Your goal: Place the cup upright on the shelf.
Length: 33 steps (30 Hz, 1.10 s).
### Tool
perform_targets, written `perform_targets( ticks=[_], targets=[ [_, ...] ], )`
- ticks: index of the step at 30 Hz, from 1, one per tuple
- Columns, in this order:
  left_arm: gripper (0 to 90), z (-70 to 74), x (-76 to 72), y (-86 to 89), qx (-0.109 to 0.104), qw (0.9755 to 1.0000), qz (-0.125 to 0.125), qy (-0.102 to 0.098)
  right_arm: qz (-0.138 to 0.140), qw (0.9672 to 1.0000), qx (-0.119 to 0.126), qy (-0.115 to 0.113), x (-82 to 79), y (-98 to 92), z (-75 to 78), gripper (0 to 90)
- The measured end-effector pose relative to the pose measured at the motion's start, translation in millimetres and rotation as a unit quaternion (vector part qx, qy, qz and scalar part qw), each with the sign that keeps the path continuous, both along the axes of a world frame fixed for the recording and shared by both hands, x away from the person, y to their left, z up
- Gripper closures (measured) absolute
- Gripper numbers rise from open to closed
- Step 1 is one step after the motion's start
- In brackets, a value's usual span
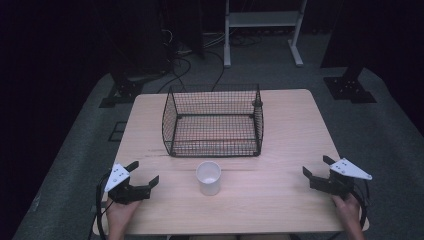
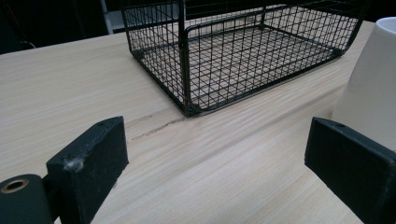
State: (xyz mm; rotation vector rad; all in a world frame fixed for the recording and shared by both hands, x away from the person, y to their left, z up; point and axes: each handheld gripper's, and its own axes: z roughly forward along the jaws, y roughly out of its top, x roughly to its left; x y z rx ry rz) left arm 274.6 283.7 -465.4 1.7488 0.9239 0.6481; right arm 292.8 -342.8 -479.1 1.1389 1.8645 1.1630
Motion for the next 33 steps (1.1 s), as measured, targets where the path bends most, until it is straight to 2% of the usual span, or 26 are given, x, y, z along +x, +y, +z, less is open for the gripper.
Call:
perform_targets(
  ticks=[8,15,26,33],
  targets=[
    [2.7,-1.7,2.6,-0.2,0.002,1.0000,-0.001,0.007,0.000,1.0000,-0.002,0.000,0.2,0.2,0.0,13.1],
    [2.7,0.7,1.9,-3.9,0.000,1.0000,-0.008,0.001,-0.001,1.0000,-0.001,0.001,0.4,0.2,0.0,13.1],
    [2.3,5.4,2.1,-23.3,0.015,0.9993,-0.035,-0.005,-0.001,1.0000,-0.002,0.001,0.6,0.4,-0.1,13.1],
    [2.3,10.4,-0.1,-29.4,0.014,0.9986,-0.051,-0.007,-0.002,1.0000,-0.002,0.001,0.7,0.4,-0.1,13.1]
  ],
)
